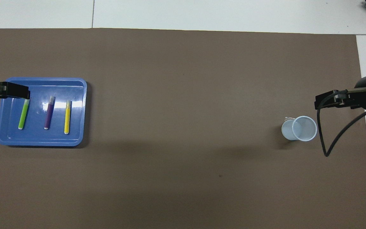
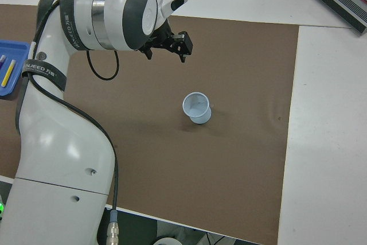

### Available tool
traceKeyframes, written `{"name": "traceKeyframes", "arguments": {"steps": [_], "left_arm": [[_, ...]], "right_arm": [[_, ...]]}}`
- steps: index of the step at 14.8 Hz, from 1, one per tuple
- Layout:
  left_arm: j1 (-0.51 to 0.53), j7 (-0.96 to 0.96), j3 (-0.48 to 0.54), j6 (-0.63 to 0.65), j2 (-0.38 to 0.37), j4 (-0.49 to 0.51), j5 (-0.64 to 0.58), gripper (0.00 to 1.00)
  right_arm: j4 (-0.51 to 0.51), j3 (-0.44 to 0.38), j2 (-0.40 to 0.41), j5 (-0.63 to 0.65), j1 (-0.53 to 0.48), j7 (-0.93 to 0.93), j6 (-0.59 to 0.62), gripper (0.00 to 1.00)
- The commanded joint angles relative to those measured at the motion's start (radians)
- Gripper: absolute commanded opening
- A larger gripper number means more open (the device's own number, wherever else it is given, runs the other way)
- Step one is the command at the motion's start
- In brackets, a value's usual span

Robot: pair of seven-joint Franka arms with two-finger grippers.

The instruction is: Right arm passes pens to left for tray arrangement

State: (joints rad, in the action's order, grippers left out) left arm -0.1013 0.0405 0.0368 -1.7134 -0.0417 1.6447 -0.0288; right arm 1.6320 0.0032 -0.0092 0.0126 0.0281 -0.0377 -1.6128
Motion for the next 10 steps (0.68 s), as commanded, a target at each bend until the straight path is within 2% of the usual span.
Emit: {"name": "traceKeyframes", "arguments": {"steps": [1, 4, 10], "left_arm": [[0.003, -0.01, 0.008, 0.018, -0.009, 0.024, -0.019, 1.0], [0.018, -0.01, 0.002, -0.008, -0.01, 0.041, -0.019, 1.0], [0.025, -0.037, -0.011, 0.003, 0.003, 0.0, -0.016, 1.0]], "right_arm": [[0.019, 0.0, -0.02, -0.023, -0.008, -0.004, -0.004, 1.0], [0.02, 0.0, -0.02, -0.023, -0.011, -0.004, -0.002, 1.0], [0.019, 0.0, -0.02, -0.023, -0.01, -0.004, -0.002, 1.0]]}}
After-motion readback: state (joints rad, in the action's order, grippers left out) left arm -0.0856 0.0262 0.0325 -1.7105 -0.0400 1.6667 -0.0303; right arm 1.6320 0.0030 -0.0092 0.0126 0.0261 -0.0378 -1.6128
